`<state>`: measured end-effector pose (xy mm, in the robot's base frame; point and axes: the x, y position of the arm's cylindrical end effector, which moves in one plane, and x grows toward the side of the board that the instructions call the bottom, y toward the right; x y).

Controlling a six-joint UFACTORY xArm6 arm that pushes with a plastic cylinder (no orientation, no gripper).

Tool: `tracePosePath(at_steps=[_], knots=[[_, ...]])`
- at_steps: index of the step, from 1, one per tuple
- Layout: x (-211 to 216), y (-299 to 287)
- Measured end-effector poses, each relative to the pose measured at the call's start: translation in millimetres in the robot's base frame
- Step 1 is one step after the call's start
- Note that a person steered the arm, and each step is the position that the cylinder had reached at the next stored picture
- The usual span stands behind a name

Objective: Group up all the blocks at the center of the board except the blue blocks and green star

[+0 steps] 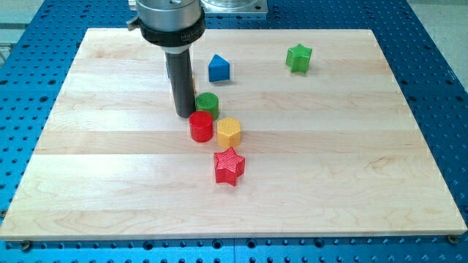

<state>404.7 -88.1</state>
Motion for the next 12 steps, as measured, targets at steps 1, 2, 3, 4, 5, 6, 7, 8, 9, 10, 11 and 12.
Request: tracePosePath(at_steps=[1,2,3,4,5,6,7,8,9,10,11,12], knots=[[-11.6,30.6],[19.6,64.8],[14.8,-30.7],[5.7,-96.5],[-48.3,-59.0],[-73.0,-5.3],[-48.5,33.6],[-39.0,44.3],[-15.0,67.4],[-12.5,67.0],[-15.1,20.2],[20.3,-18.2]])
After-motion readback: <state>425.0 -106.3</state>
